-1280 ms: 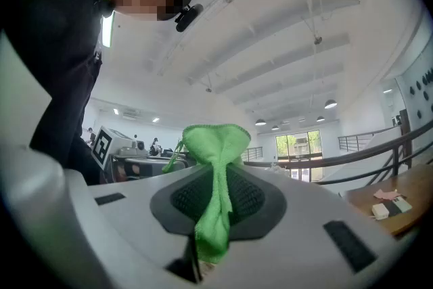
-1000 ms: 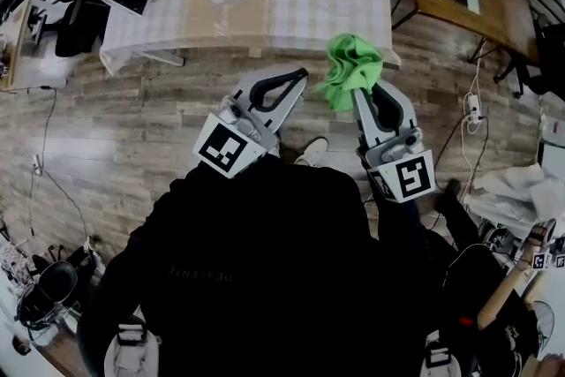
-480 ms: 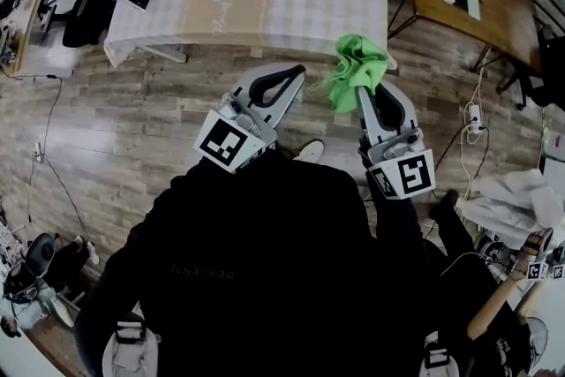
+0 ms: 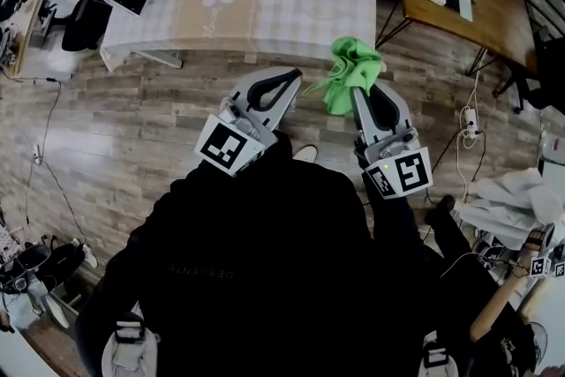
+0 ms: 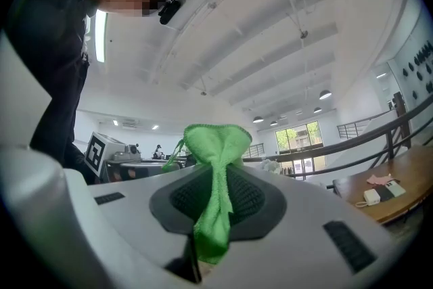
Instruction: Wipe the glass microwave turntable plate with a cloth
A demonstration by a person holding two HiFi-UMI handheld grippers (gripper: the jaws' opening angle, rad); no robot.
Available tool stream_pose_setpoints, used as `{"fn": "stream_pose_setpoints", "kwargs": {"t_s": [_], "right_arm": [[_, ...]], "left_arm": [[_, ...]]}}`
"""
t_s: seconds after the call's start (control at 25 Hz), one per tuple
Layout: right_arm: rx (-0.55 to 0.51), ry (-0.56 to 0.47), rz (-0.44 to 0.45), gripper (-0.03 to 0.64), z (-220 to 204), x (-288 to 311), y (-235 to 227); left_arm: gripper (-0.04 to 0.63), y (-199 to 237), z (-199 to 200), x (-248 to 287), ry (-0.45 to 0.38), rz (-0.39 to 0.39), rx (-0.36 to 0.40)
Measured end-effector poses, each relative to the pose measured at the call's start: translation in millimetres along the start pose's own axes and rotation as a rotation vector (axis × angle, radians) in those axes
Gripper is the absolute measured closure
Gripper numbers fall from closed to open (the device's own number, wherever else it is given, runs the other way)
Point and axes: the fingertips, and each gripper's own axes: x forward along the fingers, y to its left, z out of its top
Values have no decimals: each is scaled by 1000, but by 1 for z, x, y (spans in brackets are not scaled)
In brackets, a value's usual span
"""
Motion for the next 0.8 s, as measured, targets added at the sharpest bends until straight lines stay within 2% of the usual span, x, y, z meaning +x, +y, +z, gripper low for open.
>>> {"fn": "stream_pose_setpoints", "kwargs": {"t_s": [0.36,0.8], "right_arm": [[0,33,-16,548,-15,21,-29],[-4,78,-43,546,-20,102,-95]], "left_arm": [[574,16,-8,36,-8,-38,5],[574,102,-9,103,-16,-69,-9]]}}
